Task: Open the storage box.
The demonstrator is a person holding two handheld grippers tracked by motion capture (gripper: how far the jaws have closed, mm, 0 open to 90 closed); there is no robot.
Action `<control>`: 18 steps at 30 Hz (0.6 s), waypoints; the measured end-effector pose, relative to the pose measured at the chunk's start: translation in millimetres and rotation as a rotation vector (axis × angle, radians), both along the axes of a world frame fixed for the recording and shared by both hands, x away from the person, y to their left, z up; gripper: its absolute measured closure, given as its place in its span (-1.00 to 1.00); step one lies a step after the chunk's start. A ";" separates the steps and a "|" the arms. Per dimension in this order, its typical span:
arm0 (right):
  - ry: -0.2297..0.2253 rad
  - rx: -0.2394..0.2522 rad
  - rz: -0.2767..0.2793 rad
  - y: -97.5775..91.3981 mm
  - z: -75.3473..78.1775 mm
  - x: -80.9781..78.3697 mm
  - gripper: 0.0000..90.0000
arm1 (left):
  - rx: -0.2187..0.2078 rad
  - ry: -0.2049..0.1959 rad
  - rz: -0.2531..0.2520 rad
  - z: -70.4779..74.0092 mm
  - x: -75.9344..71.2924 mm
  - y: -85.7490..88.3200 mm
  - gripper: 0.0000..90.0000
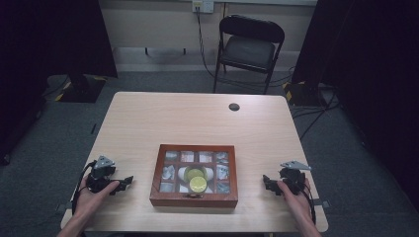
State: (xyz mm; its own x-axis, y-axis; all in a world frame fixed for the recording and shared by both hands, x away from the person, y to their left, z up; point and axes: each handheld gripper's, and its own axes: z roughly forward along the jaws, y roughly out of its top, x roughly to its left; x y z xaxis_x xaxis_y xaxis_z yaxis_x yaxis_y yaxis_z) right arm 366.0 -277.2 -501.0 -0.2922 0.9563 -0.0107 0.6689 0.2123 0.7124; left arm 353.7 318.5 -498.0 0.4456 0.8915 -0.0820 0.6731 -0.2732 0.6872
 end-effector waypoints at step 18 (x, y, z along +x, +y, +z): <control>0.001 0.000 0.050 -3.6 0.0 -0.2 -0.90 | -0.088 -0.032 -0.030 20.6 -5.9 -0.8 -0.38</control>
